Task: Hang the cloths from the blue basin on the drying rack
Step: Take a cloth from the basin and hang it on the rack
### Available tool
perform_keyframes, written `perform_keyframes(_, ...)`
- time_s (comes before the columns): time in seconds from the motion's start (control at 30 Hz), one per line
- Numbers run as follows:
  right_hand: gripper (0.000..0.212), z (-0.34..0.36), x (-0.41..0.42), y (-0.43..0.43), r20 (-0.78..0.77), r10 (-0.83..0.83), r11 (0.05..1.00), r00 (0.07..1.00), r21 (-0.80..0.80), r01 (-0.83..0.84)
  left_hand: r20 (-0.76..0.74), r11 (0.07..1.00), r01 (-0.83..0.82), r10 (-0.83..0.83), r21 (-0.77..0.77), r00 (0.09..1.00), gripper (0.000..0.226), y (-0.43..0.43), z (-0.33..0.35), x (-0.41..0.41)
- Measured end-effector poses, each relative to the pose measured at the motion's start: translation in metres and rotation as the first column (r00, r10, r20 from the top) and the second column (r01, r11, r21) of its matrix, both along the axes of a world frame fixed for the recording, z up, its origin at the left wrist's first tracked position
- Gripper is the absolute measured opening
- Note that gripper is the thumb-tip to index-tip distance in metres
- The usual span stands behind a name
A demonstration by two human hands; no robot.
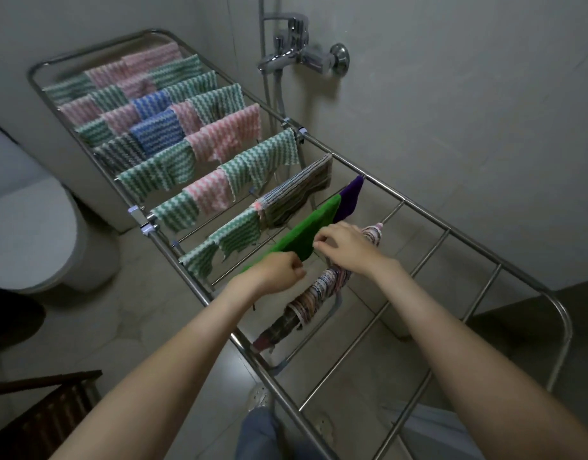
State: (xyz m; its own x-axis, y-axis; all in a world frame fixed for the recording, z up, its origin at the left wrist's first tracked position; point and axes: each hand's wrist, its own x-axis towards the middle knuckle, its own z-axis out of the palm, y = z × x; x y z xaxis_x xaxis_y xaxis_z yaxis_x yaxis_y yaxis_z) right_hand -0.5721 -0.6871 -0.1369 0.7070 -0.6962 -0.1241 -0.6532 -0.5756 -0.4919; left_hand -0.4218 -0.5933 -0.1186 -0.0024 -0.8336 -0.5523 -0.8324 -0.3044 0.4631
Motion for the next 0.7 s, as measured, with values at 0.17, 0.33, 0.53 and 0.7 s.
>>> perform_keyframes(0.17, 0.019, 0.029, 0.051, 0.032, 0.147, 0.141, 0.990, 0.979, -0.044, -0.136, -0.007, 0.931, -0.278, 0.285, -0.235, 0.959, 0.030, 0.038, 0.022, 0.032)
perform_keyframes(0.33, 0.015, 0.055, 0.125, 0.075, 0.236, 0.292, 0.956, 0.927, -0.111, -0.273, 0.000, 0.811, -0.449, 0.485, -0.375, 0.875, 0.025, 0.089, 0.044, 0.095)
perform_keyframes(0.53, 0.012, 0.090, 0.259, 0.134, 0.260, 0.512, 0.858, 0.819, -0.210, -0.469, -0.004, 0.625, -0.623, 0.704, -0.470, 0.710, 0.023, 0.179, 0.073, 0.200)
perform_keyframes(0.7, 0.013, 0.108, 0.380, 0.213, 0.303, 0.648, 0.760, 0.699, -0.191, -0.622, -0.026, 0.425, -0.744, 0.860, -0.516, 0.510, 0.026, 0.279, 0.091, 0.285)
